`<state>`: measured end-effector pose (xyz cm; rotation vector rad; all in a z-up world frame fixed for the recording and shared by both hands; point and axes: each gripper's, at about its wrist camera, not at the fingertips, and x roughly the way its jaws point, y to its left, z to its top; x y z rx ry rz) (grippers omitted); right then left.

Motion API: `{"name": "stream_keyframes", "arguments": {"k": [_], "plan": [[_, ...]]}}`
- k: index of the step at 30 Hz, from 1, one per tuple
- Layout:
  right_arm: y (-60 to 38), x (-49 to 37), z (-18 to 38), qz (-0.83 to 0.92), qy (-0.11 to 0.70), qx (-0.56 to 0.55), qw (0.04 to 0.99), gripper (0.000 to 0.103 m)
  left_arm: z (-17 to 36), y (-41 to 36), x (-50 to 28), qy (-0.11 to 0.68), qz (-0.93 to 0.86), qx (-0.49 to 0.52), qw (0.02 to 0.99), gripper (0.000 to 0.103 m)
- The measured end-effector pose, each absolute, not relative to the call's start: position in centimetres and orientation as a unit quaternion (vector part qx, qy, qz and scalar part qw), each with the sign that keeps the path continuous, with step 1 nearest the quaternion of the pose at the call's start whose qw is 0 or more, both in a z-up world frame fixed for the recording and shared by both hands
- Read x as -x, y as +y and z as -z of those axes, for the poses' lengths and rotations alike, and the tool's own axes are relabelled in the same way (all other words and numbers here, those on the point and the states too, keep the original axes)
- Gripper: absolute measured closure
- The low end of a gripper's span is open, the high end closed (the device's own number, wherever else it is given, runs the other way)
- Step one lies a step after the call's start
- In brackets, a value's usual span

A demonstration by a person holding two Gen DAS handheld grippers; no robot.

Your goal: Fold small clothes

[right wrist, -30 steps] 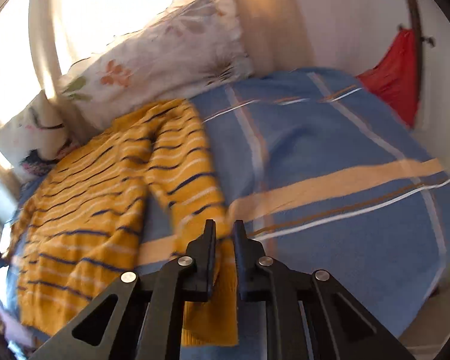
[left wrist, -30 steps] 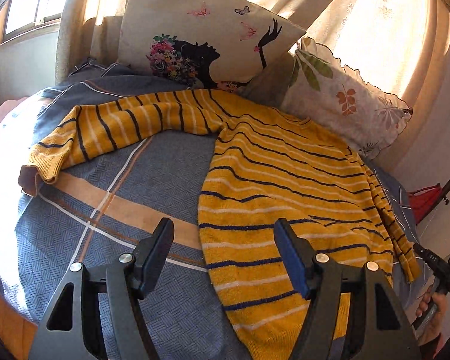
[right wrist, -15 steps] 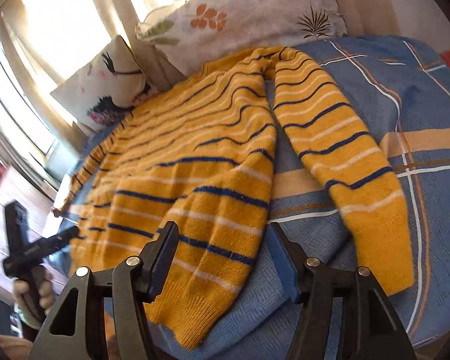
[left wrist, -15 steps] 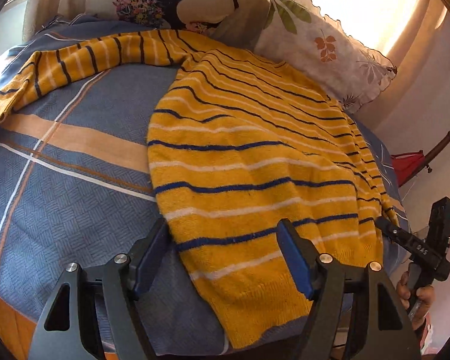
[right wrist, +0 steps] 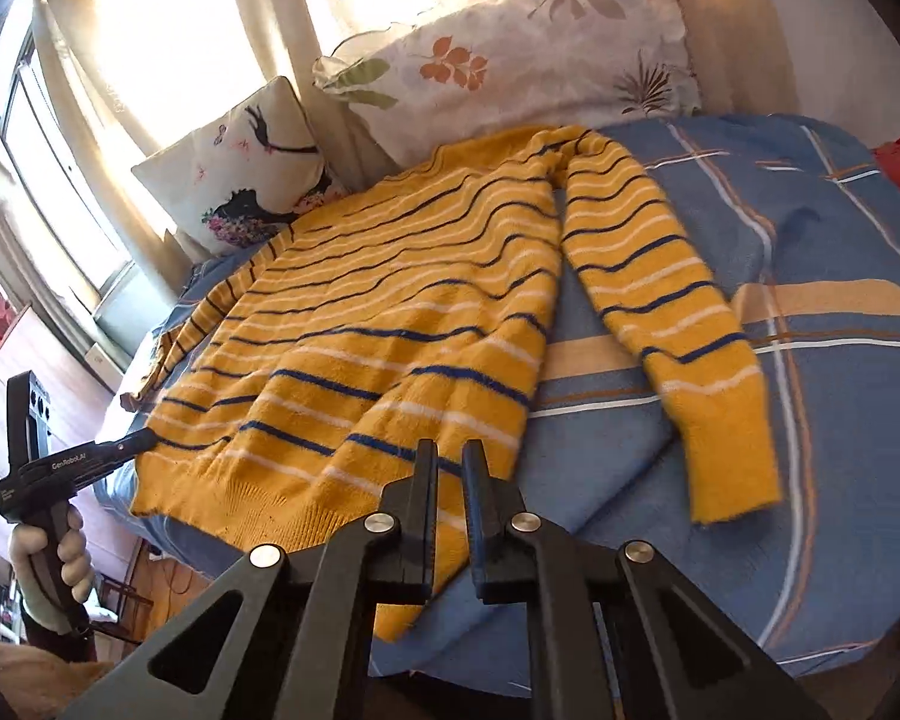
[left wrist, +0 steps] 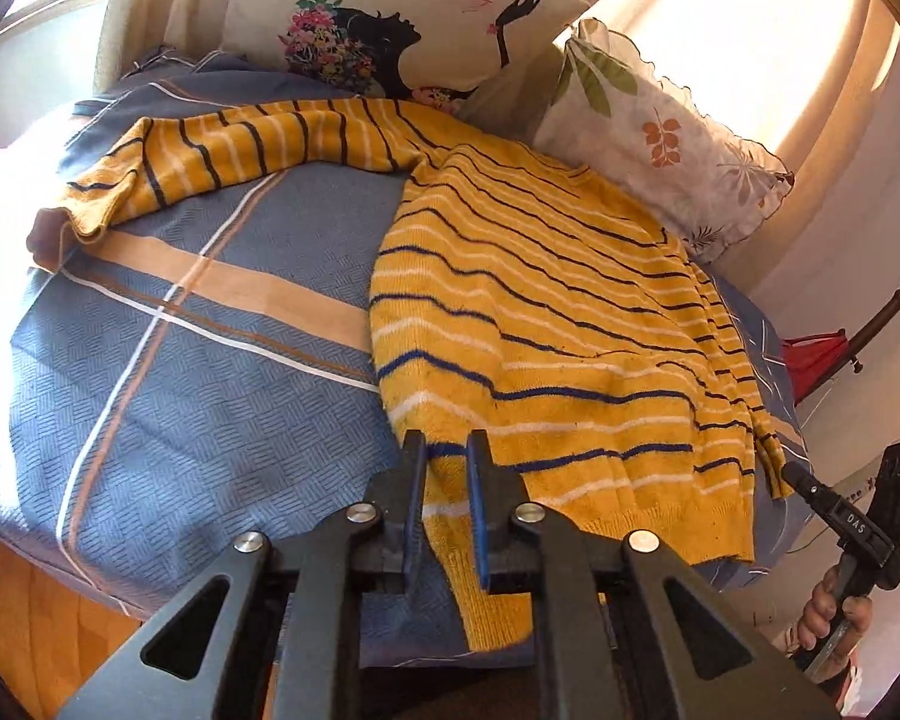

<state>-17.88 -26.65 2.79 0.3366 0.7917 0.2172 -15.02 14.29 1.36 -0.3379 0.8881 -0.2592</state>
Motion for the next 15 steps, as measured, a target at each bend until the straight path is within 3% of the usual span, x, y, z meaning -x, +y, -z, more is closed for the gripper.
{"name": "stream_keyframes", "arguments": {"k": [1,2,4,9,15], "plan": [[-27.8,18.3,-3.2,-0.083,0.369,-0.17,0.91,0.085,-1.5,14.6,15.3,0.419,0.125,0.168,0.883,0.072],[-29.2,18.8,-3.5,-0.05,0.357,-0.181,0.915,0.066,-1.7,15.0,15.5,0.41,0.126,0.176,0.886,0.06],[-32.4,19.7,-3.6,0.024,0.342,-0.205,0.917,0.042,-2.5,15.6,15.9,0.389,0.126,0.185,0.893,0.054],[-36.5,20.2,-1.2,0.101,0.361,-0.232,0.898,0.042,-4.1,15.0,15.8,0.361,0.132,0.173,0.907,0.044],[-35.7,19.7,0.0,0.035,0.34,-0.249,0.906,0.042,-4.2,12.9,14.2,0.367,0.158,0.166,0.902,0.043]]}}
